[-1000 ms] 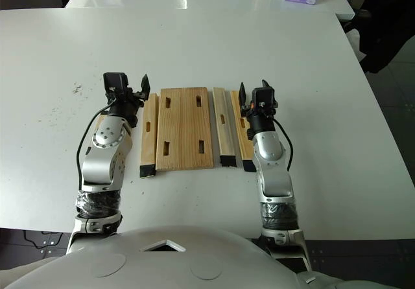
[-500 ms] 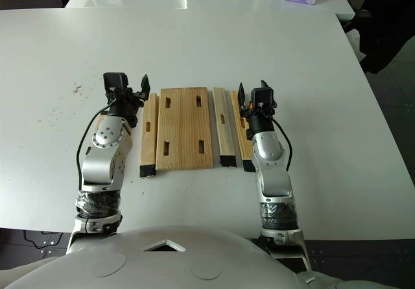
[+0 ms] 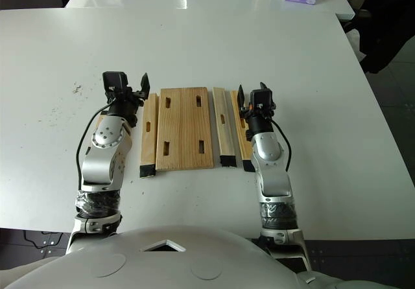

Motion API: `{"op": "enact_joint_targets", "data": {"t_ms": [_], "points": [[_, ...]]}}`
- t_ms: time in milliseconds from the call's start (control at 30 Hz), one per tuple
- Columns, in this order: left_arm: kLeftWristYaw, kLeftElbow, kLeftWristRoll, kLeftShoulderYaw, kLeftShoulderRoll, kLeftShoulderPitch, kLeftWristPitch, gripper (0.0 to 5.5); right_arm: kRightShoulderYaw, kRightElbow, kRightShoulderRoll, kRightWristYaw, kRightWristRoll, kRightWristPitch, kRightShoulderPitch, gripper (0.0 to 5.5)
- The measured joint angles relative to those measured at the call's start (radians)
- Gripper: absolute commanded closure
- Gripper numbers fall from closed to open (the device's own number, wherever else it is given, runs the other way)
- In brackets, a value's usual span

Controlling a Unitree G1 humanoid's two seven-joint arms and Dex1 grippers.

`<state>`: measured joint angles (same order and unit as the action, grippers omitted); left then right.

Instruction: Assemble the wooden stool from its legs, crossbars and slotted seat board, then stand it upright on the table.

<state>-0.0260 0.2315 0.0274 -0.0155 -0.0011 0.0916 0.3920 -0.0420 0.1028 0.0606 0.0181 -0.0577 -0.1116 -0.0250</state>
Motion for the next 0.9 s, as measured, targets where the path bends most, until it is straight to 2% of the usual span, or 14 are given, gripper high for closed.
{"op": "enact_joint_targets", "data": {"t_ms": [67,167,333,400,567,767,900], "points": [[0.0,0.0,0.0,-0.001,0.0,0.003,0.0,1.91,-0.001,-0.005,0.0,0.0,0.0,0.005,0.0,2.6],[0.0,-0.001,0.001,0.0,0.002,0.004,0.0,2.3,-0.004,-0.005,0.001,0.006,0.0,0.007,0.0,3.0],[-0.003,-0.001,0.009,0.0,0.007,0.003,0.002,2.34,-0.009,-0.003,0.0,0.004,-0.004,0.007,-0.002,3.03],[-0.003,-0.001,0.009,0.0,0.007,0.003,0.002,2.1,-0.009,-0.001,-0.002,0.004,-0.004,0.007,-0.005,3.06],[-0.002,0.003,0.008,0.001,0.004,0.001,0.003,1.31,-0.001,0.01,-0.005,0.001,-0.001,0.007,-0.01,2.45],[0.009,0.013,0.009,-0.002,0.021,-0.009,0.022,1.31,-0.009,0.02,-0.007,0.002,-0.003,0.003,-0.027,2.45],[0.075,0.087,-0.011,0.053,0.108,-0.07,0.095,1.31,0.003,0.044,-0.006,-0.014,-0.004,-0.002,-0.044,2.45]]}}
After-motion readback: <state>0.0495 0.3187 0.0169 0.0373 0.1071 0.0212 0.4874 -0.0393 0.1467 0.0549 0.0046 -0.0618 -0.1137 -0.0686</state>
